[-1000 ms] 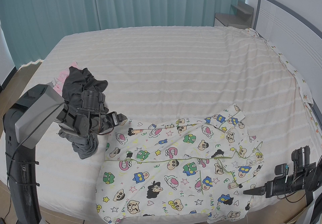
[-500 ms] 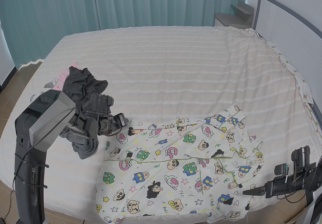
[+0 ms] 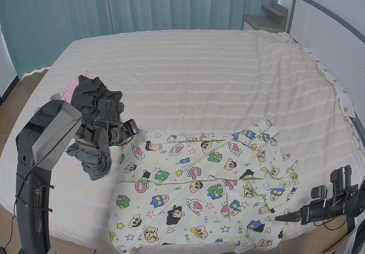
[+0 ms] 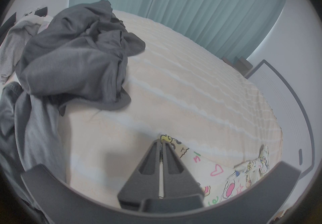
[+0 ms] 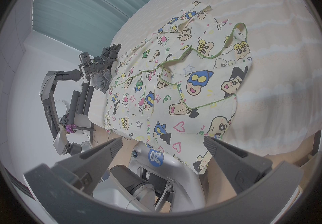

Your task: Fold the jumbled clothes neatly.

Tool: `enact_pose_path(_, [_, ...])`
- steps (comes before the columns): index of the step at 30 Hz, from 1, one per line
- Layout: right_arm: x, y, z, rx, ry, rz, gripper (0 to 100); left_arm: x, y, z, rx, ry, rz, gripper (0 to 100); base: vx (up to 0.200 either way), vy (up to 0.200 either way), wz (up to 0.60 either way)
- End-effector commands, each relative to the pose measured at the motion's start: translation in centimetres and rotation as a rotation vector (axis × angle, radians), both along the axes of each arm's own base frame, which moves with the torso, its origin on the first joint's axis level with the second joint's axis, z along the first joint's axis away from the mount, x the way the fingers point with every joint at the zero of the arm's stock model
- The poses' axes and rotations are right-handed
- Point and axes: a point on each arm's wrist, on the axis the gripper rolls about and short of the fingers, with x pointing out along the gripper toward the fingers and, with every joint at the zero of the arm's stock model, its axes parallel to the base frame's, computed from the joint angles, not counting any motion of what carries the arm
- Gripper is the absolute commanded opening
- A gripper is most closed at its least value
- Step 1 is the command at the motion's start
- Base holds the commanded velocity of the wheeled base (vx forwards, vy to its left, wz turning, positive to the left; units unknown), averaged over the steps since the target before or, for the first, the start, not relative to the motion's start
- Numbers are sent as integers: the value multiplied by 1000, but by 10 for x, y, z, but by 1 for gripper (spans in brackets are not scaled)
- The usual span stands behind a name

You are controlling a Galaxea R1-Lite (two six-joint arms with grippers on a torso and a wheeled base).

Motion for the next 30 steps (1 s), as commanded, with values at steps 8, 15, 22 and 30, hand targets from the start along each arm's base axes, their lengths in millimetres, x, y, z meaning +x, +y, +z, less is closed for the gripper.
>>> enact_pose_path(8, [-5, 0, -2, 1, 19, 0, 100, 22, 11, 18, -19, -99, 73, 0, 0, 0, 0])
enact_pose_path(15, [-5, 0, -2, 1, 21, 0, 100, 34, 14, 9, 11, -115, 142, 0, 0, 0, 0])
enact_pose_path(22, [-5, 0, -3, 1, 27, 0, 100, 21, 17, 7, -9, -41, 92, 0, 0, 0, 0])
enact_pose_path(30, [-7, 0, -4, 0, 44, 8, 100, 13, 18, 11, -27, -28, 57, 100, 0, 0, 0])
